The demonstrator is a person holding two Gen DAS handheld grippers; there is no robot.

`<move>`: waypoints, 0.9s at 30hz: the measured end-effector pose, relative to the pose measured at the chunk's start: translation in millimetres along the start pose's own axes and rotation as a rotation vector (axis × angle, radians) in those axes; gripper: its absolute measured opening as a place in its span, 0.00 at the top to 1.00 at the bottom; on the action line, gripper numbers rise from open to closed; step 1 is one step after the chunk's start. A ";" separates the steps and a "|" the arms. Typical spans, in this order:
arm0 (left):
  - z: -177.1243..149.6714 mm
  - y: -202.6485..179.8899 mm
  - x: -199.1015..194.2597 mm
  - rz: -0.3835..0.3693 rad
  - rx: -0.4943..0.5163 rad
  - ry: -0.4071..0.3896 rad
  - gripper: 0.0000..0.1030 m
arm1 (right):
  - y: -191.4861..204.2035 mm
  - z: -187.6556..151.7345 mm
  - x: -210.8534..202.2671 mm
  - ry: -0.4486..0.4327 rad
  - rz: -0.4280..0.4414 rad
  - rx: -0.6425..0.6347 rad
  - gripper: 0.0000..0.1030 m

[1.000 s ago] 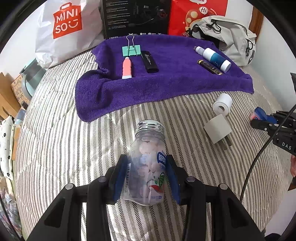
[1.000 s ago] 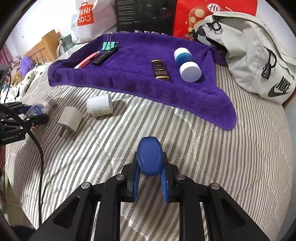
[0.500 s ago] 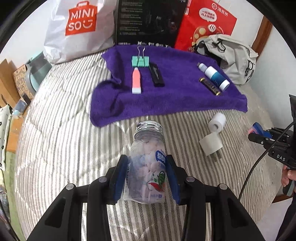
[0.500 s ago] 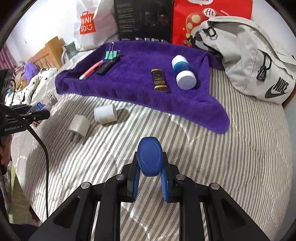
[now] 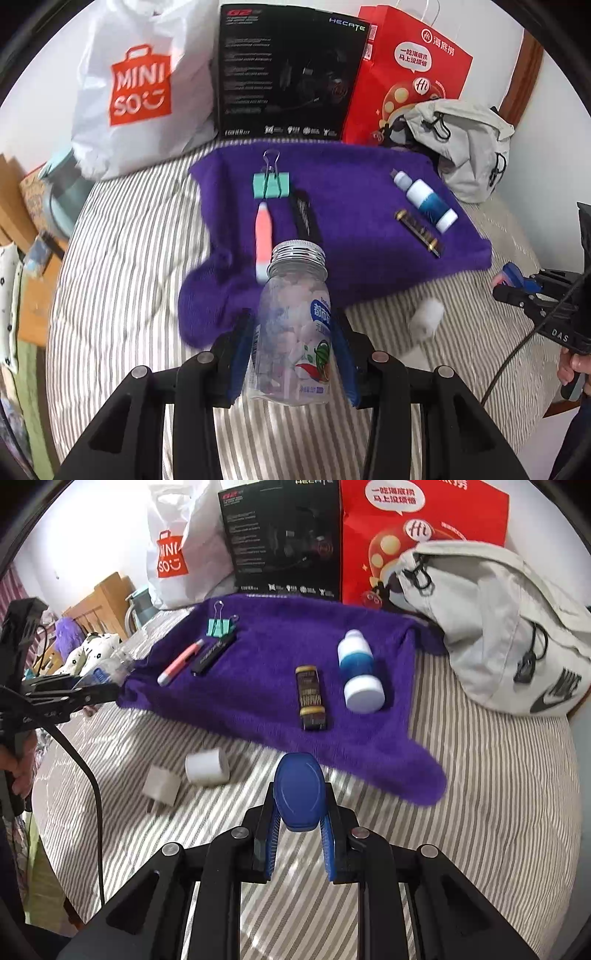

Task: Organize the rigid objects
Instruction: 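Carry the pill jar with the left tool while the right tool grasps the blue-capped container, then set the pill jar on the towel with the left tool while the right tool places the blue-capped container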

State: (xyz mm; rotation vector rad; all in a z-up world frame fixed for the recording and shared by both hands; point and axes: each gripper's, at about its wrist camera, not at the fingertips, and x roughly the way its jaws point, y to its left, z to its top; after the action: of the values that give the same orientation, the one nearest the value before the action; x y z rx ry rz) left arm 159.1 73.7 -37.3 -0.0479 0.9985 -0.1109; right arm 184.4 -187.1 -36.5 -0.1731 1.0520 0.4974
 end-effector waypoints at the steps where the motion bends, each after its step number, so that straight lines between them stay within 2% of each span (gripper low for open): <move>1: 4.8 -0.5 2.5 -0.005 0.003 -0.001 0.62 | -0.3 4.0 0.6 -0.003 0.002 -0.004 0.81; 11: 46.0 -1.9 50.5 -0.013 0.013 0.030 0.62 | -3.9 33.5 15.8 0.001 0.016 -0.014 0.81; 13: 52.3 0.1 62.4 0.005 0.015 0.043 0.62 | -4.2 36.3 19.3 0.004 0.016 -0.018 0.81; 21: 63.0 2.6 96.1 0.051 0.032 0.087 0.62 | -2.5 52.6 41.0 0.012 0.050 -0.024 0.81; 23: 63.4 0.0 100.1 0.082 0.052 0.088 0.62 | -1.1 55.8 45.4 0.013 0.054 -0.027 0.81; 27: 67.1 0.9 103.2 0.072 0.031 0.077 0.62 | 1.8 61.3 51.7 0.013 0.069 -0.031 0.81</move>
State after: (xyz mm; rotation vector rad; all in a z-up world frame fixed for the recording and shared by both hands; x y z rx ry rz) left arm 270.9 62.0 -87.3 0.0203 1.0745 -0.0628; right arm 252.3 -146.9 -50.7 -0.1682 1.0663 0.5759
